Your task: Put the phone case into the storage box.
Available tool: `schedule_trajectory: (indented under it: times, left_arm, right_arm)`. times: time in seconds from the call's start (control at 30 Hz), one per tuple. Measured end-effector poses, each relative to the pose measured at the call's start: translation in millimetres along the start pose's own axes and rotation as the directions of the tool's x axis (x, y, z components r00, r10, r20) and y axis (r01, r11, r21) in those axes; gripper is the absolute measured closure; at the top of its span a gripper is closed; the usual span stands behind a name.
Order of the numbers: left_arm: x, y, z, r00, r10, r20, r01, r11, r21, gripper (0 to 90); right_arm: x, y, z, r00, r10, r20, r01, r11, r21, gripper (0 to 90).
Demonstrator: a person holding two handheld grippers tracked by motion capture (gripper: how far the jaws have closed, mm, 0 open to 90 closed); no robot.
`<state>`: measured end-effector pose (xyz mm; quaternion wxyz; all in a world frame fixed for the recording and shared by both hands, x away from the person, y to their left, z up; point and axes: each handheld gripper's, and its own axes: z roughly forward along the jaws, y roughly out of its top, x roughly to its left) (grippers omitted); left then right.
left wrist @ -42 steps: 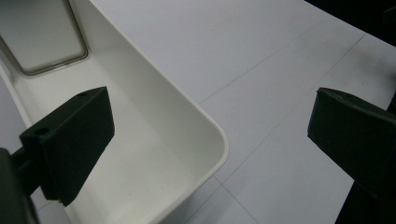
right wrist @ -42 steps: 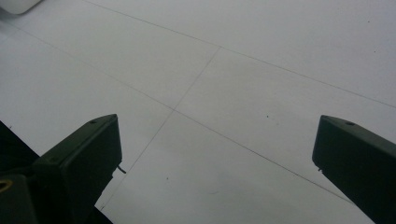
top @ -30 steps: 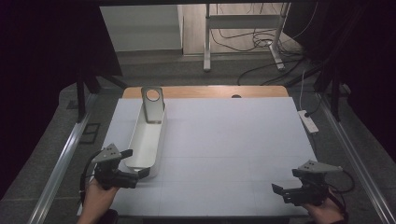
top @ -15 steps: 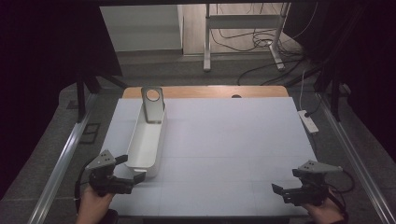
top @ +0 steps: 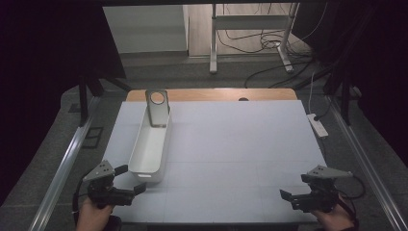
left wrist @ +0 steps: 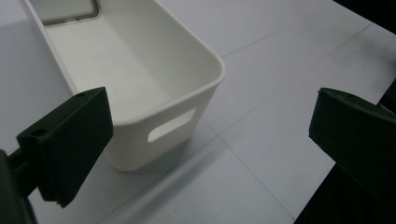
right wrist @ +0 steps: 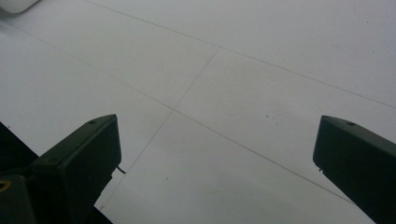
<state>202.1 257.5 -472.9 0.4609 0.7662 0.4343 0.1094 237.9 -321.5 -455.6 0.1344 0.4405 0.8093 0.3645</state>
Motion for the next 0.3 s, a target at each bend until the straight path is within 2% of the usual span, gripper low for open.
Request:
schedule_trajectory:
  times: [0.3]
  left_arm:
    - [2.9,-1.3,-1.3,0.9995,-0.029,0.015,0.03,0.9995,-0.01,0.7]
  right_arm:
    - [0.3,0.0,0.4,1.0,-0.005,0.0,0.005,1.0,0.002,1.4]
